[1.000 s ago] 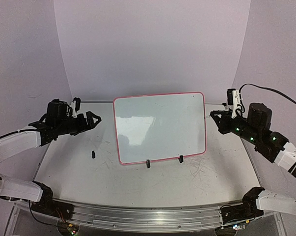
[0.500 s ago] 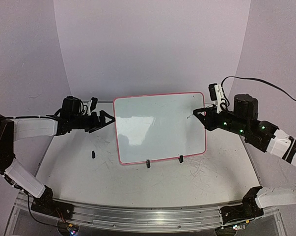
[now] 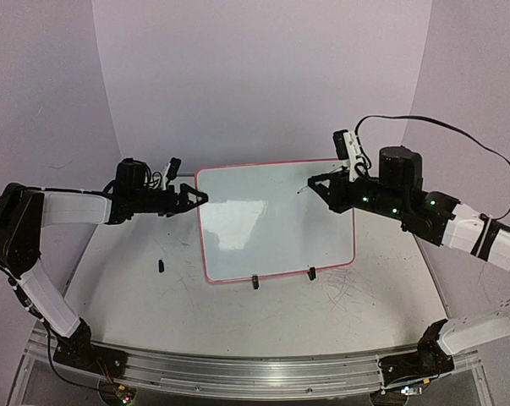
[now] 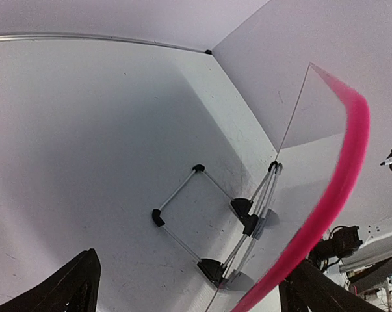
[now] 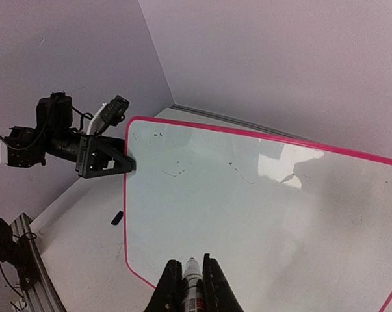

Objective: Write a sentence on the whiteboard
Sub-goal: Hold the whiteboard at the center of the board, then write a sentence on the whiteboard.

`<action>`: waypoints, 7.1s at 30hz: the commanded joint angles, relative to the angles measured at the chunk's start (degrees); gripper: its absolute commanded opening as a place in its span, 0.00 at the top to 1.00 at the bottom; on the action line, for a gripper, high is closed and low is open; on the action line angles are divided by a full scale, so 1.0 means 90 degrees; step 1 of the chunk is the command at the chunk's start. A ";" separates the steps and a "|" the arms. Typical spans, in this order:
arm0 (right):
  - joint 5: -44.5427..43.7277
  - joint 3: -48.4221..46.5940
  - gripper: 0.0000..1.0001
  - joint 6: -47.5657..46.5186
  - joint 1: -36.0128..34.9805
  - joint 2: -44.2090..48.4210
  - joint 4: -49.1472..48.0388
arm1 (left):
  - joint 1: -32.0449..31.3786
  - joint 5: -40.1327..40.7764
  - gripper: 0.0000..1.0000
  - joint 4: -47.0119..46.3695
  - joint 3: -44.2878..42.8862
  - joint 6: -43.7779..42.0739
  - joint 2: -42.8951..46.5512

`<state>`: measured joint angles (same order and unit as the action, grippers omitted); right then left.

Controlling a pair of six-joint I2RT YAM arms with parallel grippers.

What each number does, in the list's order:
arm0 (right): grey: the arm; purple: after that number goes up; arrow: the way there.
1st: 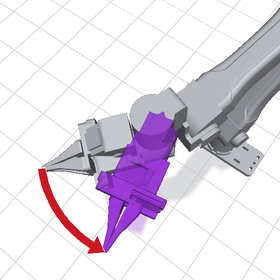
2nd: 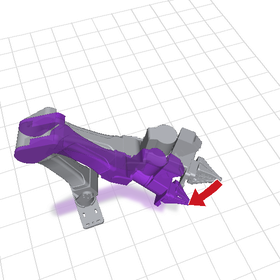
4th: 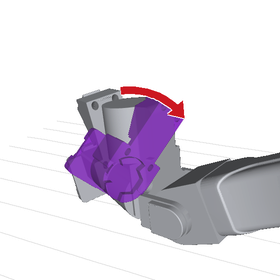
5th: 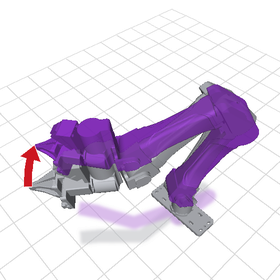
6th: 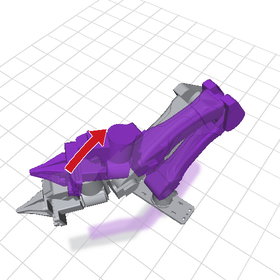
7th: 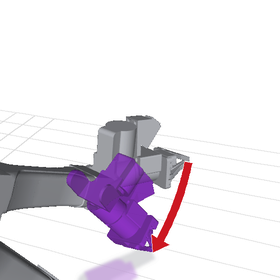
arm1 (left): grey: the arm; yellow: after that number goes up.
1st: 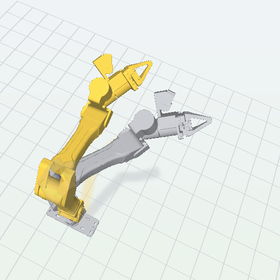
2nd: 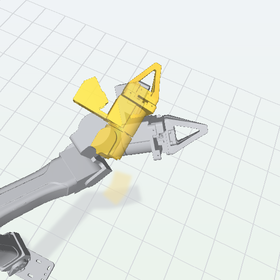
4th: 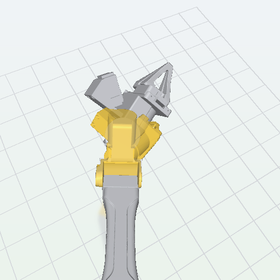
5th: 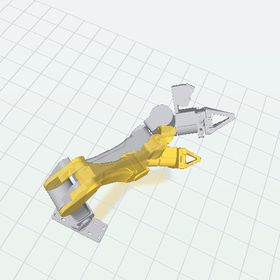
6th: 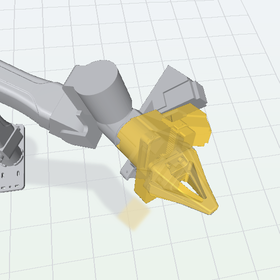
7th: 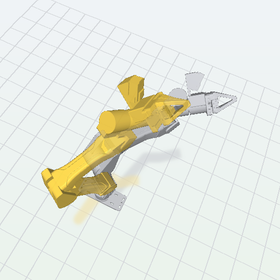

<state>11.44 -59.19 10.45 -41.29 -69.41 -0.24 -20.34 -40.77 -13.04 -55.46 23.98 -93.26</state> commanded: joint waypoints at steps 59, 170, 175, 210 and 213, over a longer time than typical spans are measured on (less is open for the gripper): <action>-0.0890 -0.3450 1.00 -0.0761 -0.1575 -0.3913 -0.1184 | -0.0043 -0.1526 1.00 -0.3766 0.1041 0.0748 -0.0308; -0.2599 -0.4087 1.00 -0.1783 -0.2069 -0.4810 -0.1516 | -0.0193 -0.1138 1.00 -0.4059 0.1772 0.0012 0.0309; -0.2620 -0.4136 1.00 -0.1786 -0.2072 -0.4874 -0.1516 | -0.0197 -0.1154 1.00 -0.4056 0.1767 0.0011 0.0316; -0.2992 -0.4233 1.00 -0.1679 -0.2069 -0.5129 -0.1277 | -0.0231 -0.1155 1.00 -0.3942 0.1767 -0.0097 0.0459; -0.2982 -0.4208 1.00 -0.1642 -0.2067 -0.5129 -0.1256 | -0.0229 -0.1150 1.00 -0.3935 0.1758 -0.0109 0.0465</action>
<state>-13.91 -95.90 -5.36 -59.94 -114.43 -11.51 -21.67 -50.18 -46.90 -38.96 25.48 -91.44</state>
